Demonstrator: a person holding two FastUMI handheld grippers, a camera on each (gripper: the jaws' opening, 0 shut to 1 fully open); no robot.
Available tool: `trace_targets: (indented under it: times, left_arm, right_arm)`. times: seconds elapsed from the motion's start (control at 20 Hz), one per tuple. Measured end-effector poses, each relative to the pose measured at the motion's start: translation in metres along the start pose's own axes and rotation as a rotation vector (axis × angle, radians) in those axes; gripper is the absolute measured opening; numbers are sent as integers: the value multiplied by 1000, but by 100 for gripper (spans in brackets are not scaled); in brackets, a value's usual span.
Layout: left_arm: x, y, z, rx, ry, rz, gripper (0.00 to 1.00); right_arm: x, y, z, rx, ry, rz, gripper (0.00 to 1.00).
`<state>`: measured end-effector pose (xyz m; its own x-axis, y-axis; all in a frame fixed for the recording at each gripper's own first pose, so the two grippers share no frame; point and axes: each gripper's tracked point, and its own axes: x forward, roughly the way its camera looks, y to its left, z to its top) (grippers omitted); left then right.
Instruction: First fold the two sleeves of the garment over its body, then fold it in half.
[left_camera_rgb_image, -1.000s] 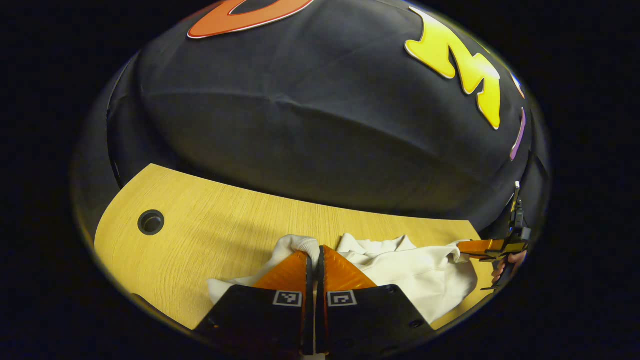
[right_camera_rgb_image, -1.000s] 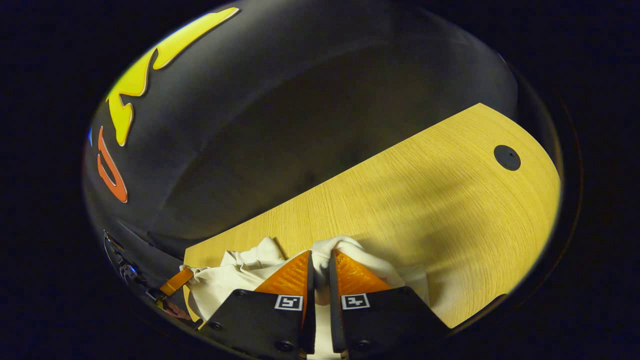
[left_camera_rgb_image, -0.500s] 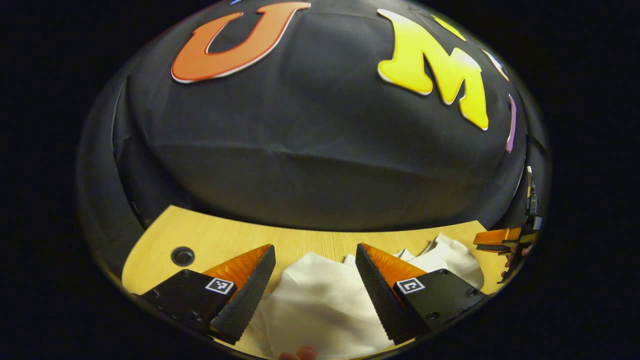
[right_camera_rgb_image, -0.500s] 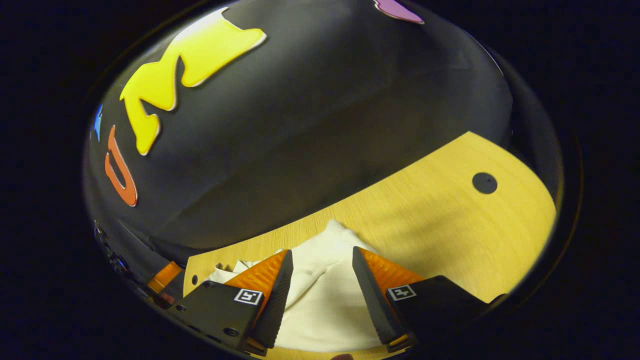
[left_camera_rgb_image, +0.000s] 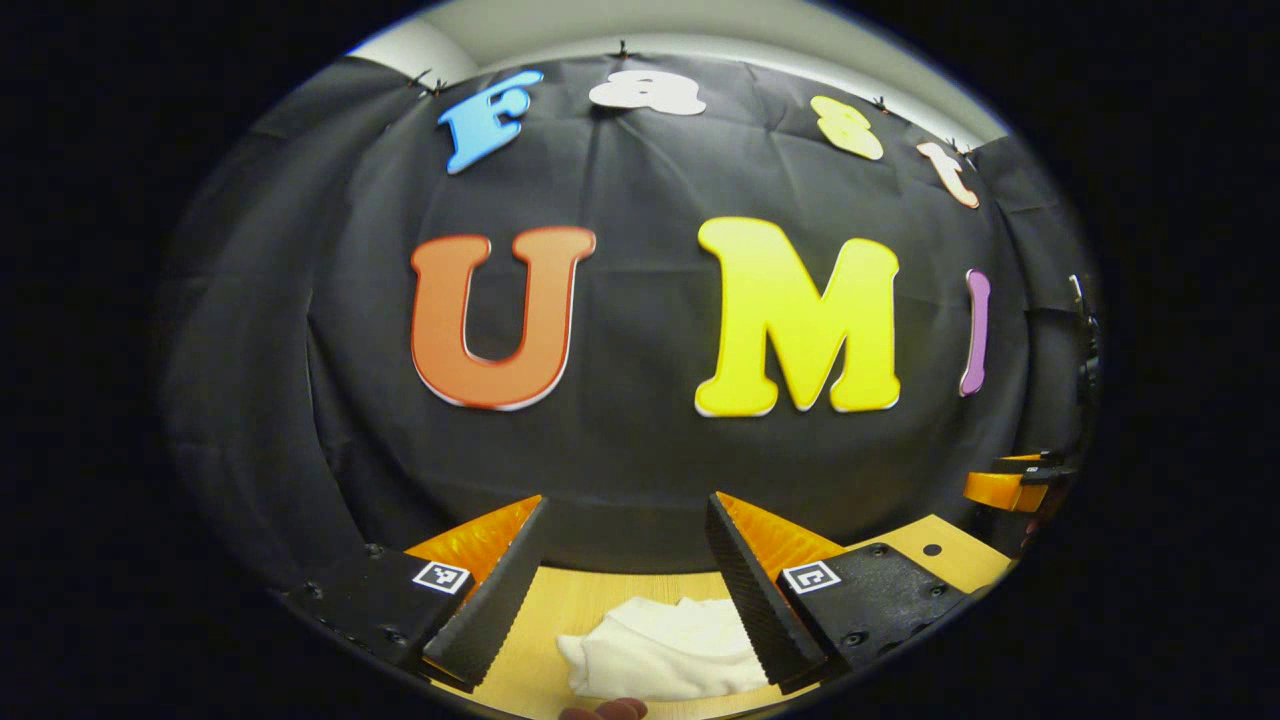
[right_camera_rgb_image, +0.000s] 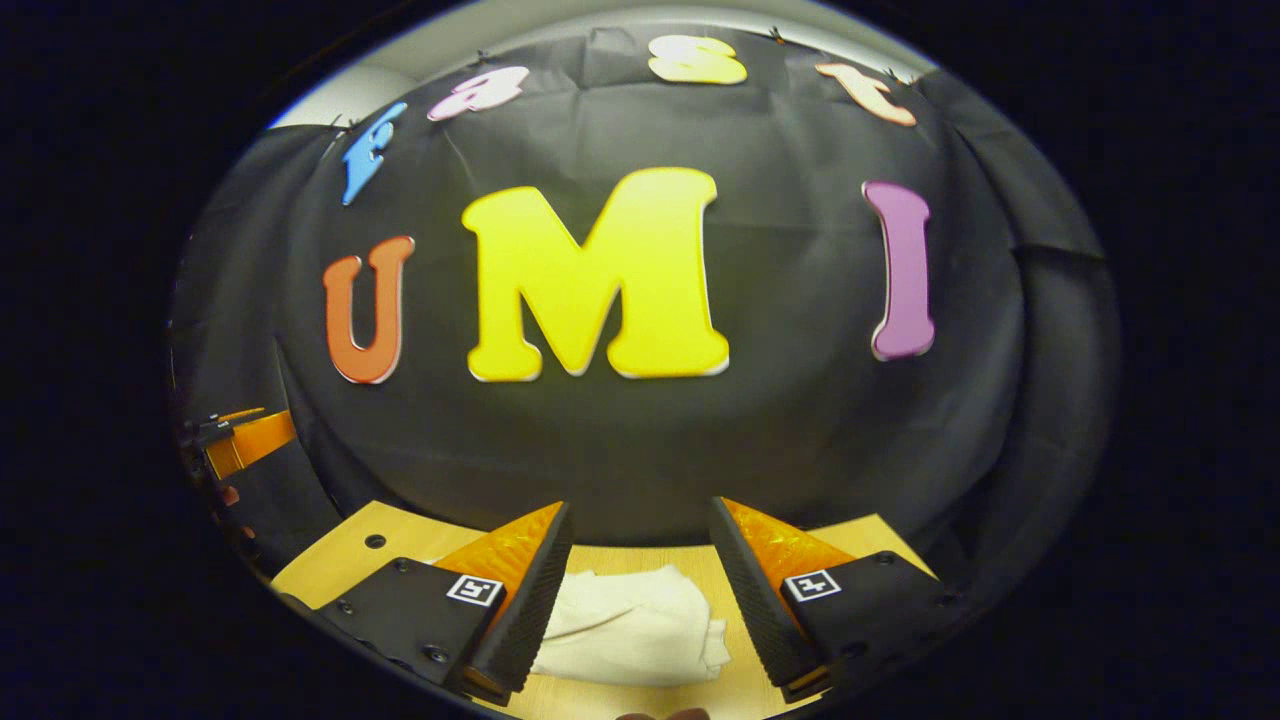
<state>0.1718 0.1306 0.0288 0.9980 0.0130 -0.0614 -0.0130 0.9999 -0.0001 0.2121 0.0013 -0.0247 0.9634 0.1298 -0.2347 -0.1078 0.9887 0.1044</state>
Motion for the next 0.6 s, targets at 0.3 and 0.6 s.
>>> trace_targets:
  times: [0.3,0.6]
  left_arm:
    - [-98,-32,28,-106,-24,16,98]
    - [-154,-51,11,-65,-43,9,98]
  right_arm:
    - [-99,32,25,33,-72,38,87]
    - [-165,44,6,-18,-116,60,87]
